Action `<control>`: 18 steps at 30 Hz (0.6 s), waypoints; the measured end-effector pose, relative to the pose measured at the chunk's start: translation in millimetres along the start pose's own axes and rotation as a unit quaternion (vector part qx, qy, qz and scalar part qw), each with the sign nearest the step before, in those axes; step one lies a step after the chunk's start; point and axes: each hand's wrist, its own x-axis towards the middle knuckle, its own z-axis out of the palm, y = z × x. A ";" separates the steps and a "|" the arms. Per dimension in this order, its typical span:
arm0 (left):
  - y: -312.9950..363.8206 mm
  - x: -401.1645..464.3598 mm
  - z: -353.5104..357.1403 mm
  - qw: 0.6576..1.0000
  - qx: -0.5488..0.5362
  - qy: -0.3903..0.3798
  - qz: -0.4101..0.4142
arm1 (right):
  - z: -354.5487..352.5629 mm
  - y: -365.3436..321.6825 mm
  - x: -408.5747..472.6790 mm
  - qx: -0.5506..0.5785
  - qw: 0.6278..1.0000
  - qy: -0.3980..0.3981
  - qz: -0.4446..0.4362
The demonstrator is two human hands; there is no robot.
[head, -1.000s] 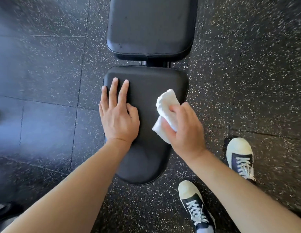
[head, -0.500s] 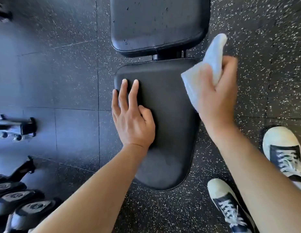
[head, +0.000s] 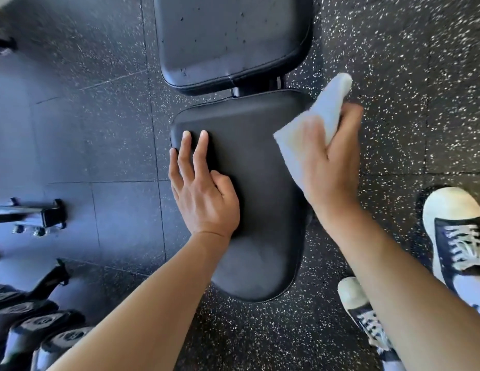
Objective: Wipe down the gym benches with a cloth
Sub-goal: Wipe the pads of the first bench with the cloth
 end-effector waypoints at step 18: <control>-4.3 -0.7 -0.4 1.000 0.005 -0.007 -0.002 | -34.6 20.3 -119.3 -0.052 0.994 -0.088 0.035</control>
